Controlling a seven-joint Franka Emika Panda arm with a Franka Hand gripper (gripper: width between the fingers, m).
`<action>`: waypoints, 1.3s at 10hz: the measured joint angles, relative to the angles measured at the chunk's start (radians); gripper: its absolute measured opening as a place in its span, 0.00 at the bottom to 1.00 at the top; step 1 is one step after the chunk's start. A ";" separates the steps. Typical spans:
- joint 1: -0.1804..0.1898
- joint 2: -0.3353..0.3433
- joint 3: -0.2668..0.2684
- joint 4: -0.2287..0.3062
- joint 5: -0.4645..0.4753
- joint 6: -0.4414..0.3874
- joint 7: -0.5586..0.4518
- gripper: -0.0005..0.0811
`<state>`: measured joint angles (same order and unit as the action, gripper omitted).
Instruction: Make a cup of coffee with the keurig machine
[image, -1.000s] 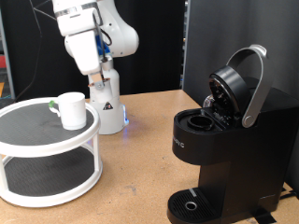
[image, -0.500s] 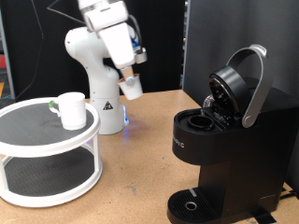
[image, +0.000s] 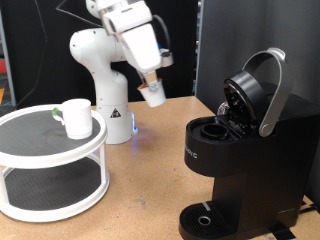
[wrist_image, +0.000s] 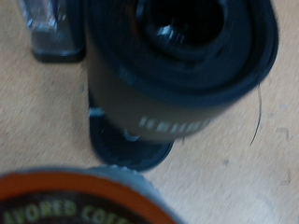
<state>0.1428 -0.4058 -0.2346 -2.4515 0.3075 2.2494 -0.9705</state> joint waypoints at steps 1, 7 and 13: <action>0.020 0.013 0.001 0.015 0.033 0.008 -0.014 0.54; 0.054 0.159 -0.001 0.213 0.098 -0.103 -0.047 0.54; 0.055 0.208 0.012 0.296 0.135 -0.135 -0.044 0.54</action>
<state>0.1982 -0.1978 -0.2221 -2.1552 0.4428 2.1148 -1.0144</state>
